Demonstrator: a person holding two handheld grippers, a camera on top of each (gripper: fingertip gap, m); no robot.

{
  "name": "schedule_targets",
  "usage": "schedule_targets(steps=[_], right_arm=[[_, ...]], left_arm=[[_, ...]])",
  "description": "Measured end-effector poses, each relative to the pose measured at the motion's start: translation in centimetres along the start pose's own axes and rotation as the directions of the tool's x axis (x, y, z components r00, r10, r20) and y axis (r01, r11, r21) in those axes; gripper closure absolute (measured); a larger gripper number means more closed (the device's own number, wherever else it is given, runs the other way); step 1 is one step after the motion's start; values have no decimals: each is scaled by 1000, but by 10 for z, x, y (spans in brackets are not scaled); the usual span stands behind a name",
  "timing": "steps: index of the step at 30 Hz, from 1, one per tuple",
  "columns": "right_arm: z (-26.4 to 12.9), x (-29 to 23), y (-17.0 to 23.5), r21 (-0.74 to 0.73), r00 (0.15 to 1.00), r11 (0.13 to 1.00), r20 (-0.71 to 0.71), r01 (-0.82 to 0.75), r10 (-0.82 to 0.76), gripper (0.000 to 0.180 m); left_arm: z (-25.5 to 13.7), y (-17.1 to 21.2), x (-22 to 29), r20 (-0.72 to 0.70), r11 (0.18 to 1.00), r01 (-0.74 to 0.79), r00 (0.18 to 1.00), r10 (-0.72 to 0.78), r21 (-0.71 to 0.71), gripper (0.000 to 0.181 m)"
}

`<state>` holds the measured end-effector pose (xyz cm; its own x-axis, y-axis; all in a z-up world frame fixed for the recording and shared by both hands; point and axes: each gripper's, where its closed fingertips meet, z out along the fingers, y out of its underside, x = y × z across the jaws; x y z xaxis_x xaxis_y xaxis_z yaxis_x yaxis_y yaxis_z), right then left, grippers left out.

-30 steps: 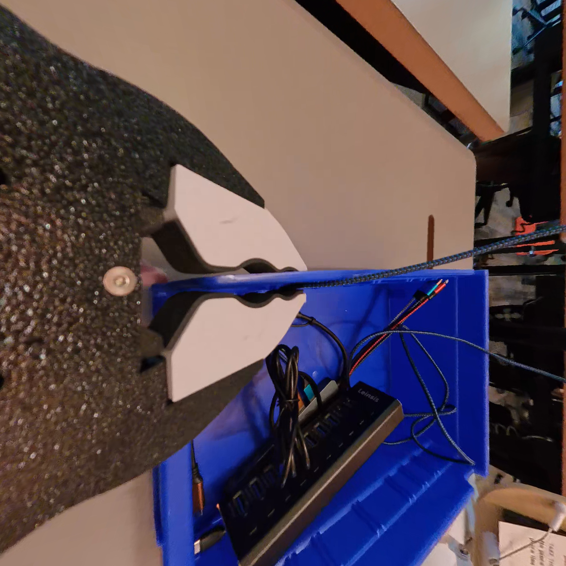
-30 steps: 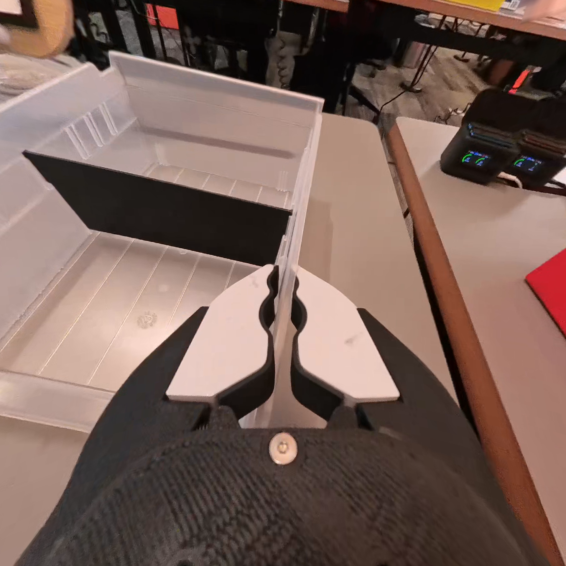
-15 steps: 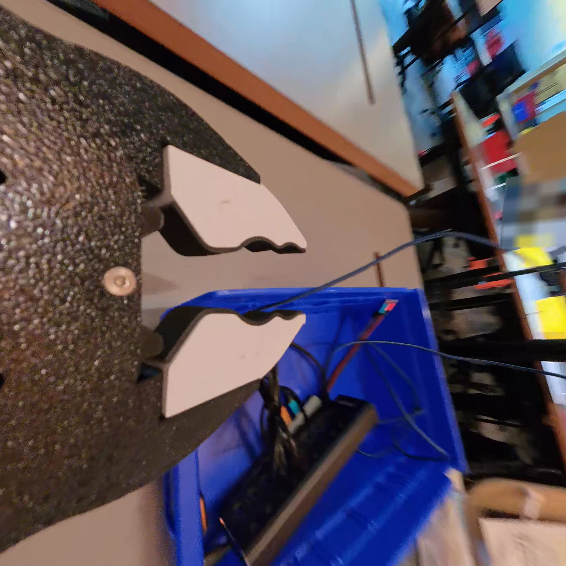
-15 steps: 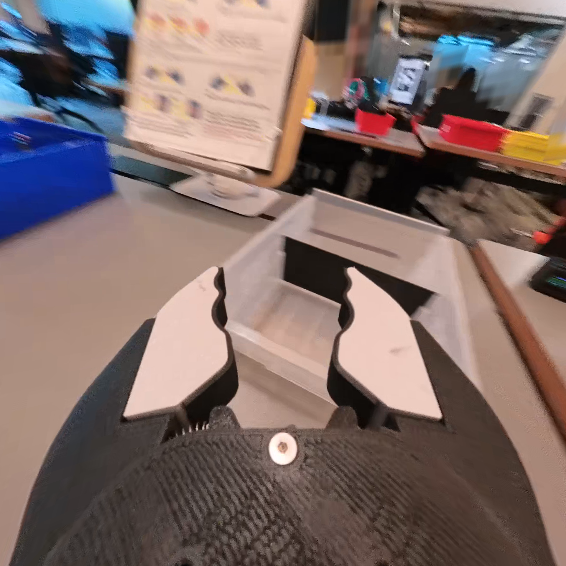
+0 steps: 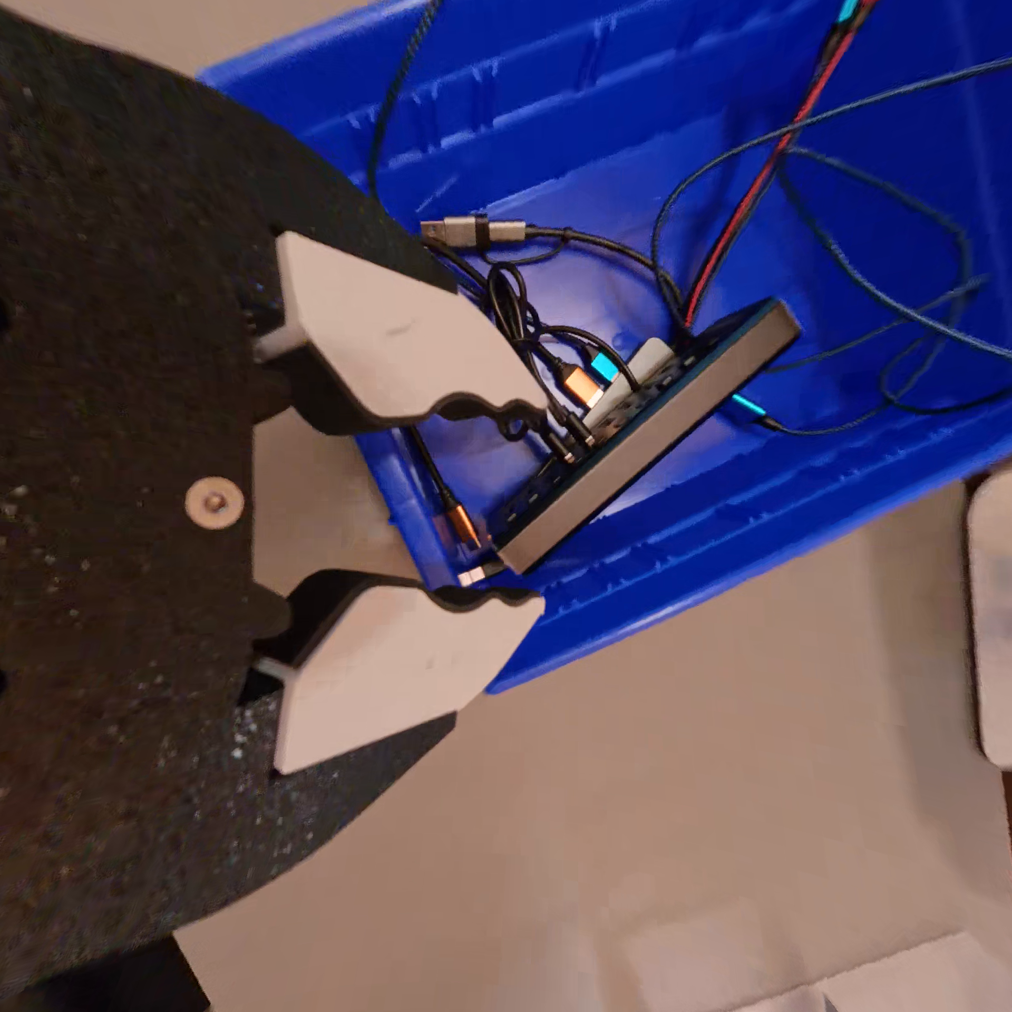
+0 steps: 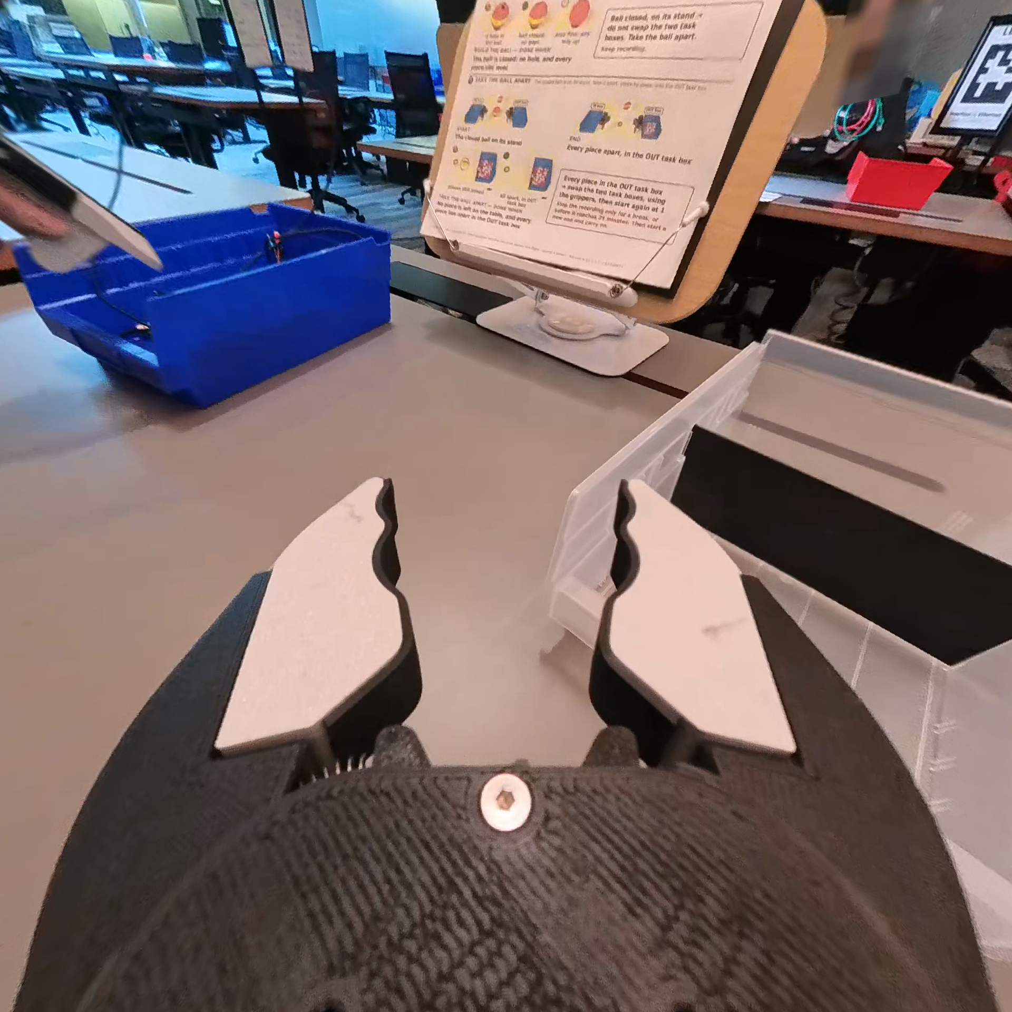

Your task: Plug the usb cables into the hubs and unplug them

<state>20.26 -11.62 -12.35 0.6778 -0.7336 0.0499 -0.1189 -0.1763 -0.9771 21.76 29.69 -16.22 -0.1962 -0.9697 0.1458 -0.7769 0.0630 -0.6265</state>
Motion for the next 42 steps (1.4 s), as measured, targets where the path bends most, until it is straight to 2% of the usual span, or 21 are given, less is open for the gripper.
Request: schedule_targets(steps=[4, 8, 11, 12, 13, 15, 18, 21, 24, 28, 32, 36, 39, 42], right_arm=[[-8, 2, -10, 32, 1000, 999, -9, 10, -10, 107], [-10, 0, -9, 22, 1000, 1000, 9, 18, -18, 107], [-10, -1, -6, 8, 1000, 1000, 23, 20, -20, 107], [-10, -1, -5, 9, 1000, 1000, 23, 16, -16, 107], [-10, -1, -5, 10, 1000, 1000, 28, 9, -10, 107], [-9, -3, -2, 7, 999, 1000, 41, -10, 10, 108], [-6, -7, 4, -8, 998, 1000, 58, -20, 20, 109], [-4, -12, 7, -13, 997, 1000, 77, -22, 23, 109], [0, -20, 6, -7, 994, 999, 100, -41, 41, 109], [4, -42, -11, 68, 980, 990, 165, -121, 108, 108], [0, -69, -43, 192, 948, 949, 249, -249, 199, 100], [-8, -84, -63, 248, 932, 922, 284, -297, 224, 83], [-22, -93, -83, 293, 927, 906, 310, -305, 212, 76], [-43, -96, -108, 381, 930, 873, 317, -306, 187, 74]], left_arm=[[33, -10, -22, 70, 981, 95, 994, -84, -171, 115], [67, -13, -32, 110, 927, 194, 980, -167, -320, 115], [91, -6, -32, 129, 880, 269, 963, -238, -391, 118], [98, 0, -31, 131, 867, 272, 962, -239, -417, 126], [104, 5, -30, 125, 858, 268, 963, -237, -439, 125], [108, 5, -43, 194, 881, 226, 968, -157, -416, 145], [104, 4, -47, 186, 912, 82, 983, -7, -402, 150], [88, -16, -47, 189, 963, 23, 982, 29, -267, 150], [48, -50, -39, 207, 995, -62, 975, 77, -77, 150], [-22, -92, -5, 263, 961, -232, 946, 187, 153, 151], [-87, -115, 56, 393, 831, -483, 846, 362, 275, 151], [-146, -131, 133, 539, 629, -667, 725, 428, 399, 151], [-173, -129, 199, 527, 502, -711, 703, 478, 493, 151], [-168, -112, 256, 454, 438, -692, 713, 534, 574, 151]])
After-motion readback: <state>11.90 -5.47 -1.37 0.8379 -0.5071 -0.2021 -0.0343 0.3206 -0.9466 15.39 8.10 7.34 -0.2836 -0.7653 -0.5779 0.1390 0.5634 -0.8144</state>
